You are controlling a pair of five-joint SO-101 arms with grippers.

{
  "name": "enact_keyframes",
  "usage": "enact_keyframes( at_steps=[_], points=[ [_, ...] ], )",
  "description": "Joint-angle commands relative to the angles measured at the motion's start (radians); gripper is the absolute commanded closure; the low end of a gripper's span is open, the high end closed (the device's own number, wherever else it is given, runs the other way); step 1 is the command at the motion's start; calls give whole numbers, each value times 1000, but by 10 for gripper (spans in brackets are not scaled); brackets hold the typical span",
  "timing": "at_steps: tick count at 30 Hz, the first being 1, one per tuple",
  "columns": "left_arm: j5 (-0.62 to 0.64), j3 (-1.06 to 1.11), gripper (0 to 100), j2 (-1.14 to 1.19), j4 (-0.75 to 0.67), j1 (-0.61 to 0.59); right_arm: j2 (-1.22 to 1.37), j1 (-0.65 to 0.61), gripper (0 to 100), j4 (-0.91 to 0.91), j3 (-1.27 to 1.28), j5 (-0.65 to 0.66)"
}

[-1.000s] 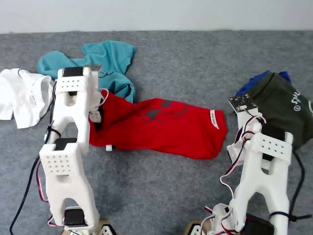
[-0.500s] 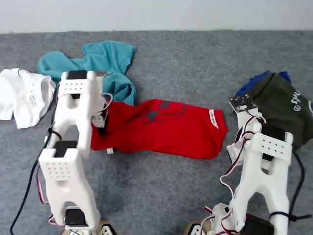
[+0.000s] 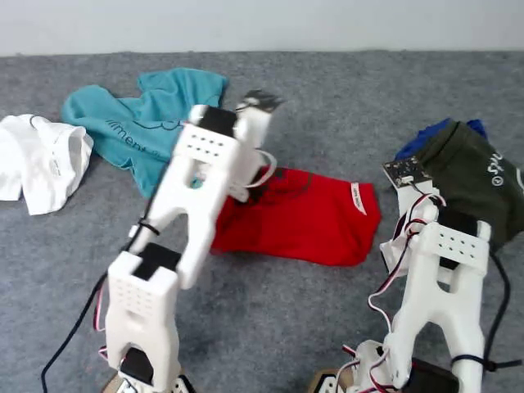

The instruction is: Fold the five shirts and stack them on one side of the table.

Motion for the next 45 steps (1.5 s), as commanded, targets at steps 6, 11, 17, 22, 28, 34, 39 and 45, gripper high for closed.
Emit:
enact_keyframes(
  at_steps=[6, 11, 17, 22, 28, 34, 39, 45],
  points=[
    [3, -84, 987, -60, 20, 195, -280, 143, 725, 105, -11, 55],
    [6, -84, 986, -58, 2, 264, -364, 199, 725, 165, -6, 87],
    [9, -81, 986, -58, -81, 319, -371, 197, 725, 186, -6, 83],
    [9, -85, 986, -58, -158, 350, -372, 196, 725, 202, -6, 83],
    [11, -87, 986, -35, -236, 351, -372, 194, 725, 202, -6, 83],
    [57, -216, 986, 110, -166, 410, -372, 194, 725, 202, -6, 83],
    [58, -437, 986, 244, -63, 437, -372, 194, 725, 203, -6, 81],
    [58, -636, 985, 434, -5, 443, -372, 194, 725, 203, -6, 81]
  ],
)
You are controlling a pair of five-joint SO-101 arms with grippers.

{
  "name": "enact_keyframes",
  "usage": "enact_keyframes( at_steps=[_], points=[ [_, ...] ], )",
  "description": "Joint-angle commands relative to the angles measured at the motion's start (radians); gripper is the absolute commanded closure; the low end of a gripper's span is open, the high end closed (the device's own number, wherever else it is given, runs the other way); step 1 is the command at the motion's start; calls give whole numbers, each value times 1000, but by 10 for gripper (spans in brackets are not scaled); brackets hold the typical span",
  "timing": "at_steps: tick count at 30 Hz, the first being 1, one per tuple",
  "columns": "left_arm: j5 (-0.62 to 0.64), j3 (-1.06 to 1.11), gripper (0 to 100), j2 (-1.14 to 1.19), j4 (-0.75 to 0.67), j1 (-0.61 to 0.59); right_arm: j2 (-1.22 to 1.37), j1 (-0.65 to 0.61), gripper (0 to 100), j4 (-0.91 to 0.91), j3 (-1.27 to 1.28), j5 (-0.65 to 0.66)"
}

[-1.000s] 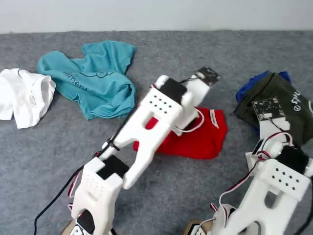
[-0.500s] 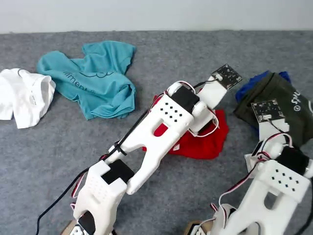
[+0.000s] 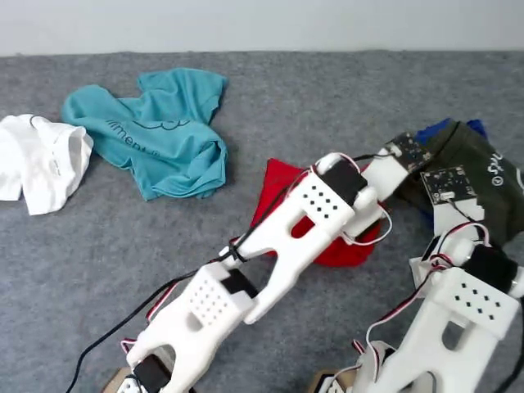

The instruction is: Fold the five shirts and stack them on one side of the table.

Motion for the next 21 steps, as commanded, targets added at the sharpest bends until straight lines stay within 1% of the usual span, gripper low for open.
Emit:
enact_keyframes(
  at_steps=[1, 5, 8, 14, 18, 21],
  points=[
    [11, -140, 985, 69, 20, 3, -24, 7, 725, 10, -6, 5],
    [11, -243, 985, 141, 38, 8, -24, 7, 725, 10, -6, 5],
    [11, -277, 981, 170, 41, 8, -25, 4, 725, 24, -6, 5],
    [12, -283, 852, 169, 41, 6, -25, 5, 725, 30, -6, 5],
    [12, -295, 822, 163, 43, 9, -25, 7, 725, 51, -9, 6],
    [12, -357, 803, 124, 43, 9, -25, 7, 725, 51, -9, 6]
  ],
)
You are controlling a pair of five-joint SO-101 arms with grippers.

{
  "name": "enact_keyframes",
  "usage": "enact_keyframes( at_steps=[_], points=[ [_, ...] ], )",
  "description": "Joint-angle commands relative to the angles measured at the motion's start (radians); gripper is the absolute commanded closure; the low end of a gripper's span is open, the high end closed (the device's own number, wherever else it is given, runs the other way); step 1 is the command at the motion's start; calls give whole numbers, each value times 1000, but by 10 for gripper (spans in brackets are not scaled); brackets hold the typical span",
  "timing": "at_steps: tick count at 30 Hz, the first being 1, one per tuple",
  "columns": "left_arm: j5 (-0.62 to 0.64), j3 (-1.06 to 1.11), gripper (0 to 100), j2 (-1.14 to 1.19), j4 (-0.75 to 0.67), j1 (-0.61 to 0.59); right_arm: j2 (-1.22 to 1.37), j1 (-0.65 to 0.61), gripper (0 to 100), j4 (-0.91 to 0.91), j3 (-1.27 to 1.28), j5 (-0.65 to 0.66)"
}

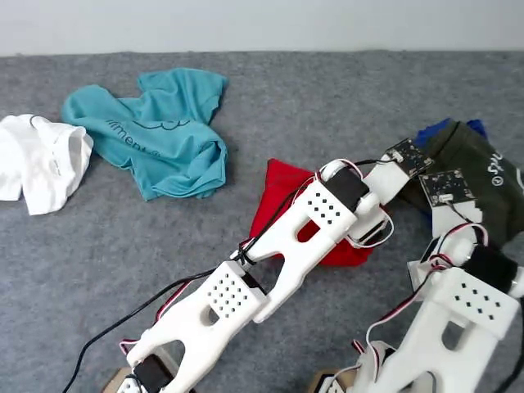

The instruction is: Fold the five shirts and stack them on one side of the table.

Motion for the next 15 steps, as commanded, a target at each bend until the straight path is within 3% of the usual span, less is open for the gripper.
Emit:
enact_keyframes(
  at_steps=[1, 9, 12, 15],
  points=[
    [9, -101, 795, -75, 17, 8, -25, 7, 725, 12, -9, 6],
    [9, -325, 788, -132, 23, 2, -25, 7, 725, 16, -9, 8],
    [9, -315, 789, -173, 23, -101, -25, 7, 725, 16, -9, 6],
    [9, -199, 790, -219, 23, -285, -25, 5, 725, 13, -11, 8]
  ],
)
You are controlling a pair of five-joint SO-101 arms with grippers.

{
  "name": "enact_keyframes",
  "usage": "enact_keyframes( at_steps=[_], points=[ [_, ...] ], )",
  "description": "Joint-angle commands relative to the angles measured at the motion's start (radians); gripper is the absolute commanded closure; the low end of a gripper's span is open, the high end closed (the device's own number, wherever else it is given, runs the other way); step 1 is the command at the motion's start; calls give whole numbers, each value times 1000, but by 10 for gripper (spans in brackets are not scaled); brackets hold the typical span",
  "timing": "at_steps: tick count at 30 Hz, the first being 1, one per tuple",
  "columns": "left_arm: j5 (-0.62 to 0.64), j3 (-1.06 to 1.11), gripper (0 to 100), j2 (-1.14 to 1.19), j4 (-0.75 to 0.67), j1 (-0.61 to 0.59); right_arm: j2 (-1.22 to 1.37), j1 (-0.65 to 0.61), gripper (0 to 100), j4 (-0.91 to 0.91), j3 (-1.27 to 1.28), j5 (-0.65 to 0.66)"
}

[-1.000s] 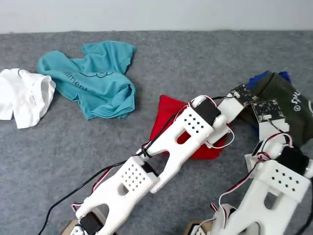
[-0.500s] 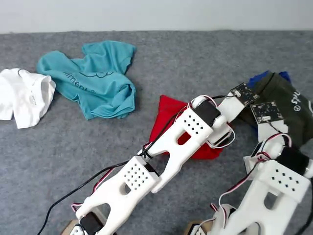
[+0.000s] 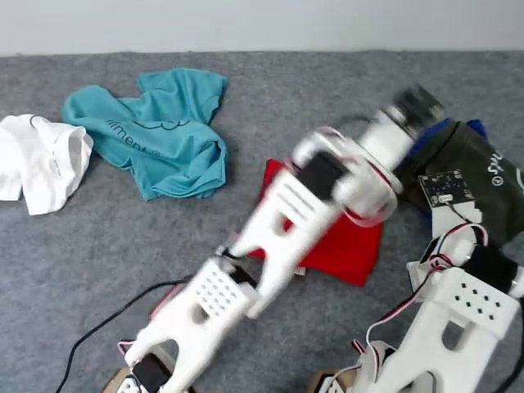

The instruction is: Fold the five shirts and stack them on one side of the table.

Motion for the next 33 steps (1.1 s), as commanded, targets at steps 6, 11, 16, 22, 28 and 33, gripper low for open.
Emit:
enact_keyframes(
  at_steps=[6, 11, 16, 22, 28, 33],
  points=[
    [8, 326, 789, -132, 14, -362, -25, -67, 725, -90, -12, -5],
    [6, 476, 789, -132, -91, -382, -16, -174, 725, -154, -12, -84],
    [6, 547, 789, -132, -118, -385, -22, -186, 725, -150, -12, -91],
    [6, 599, 789, -115, -187, -382, -24, -186, 725, -151, -12, -92],
    [6, 588, 789, -14, -261, -382, -24, -186, 725, -151, -12, -92],
    [3, 526, 789, 54, -261, -408, -24, -186, 725, -150, -12, -92]
  ],
)
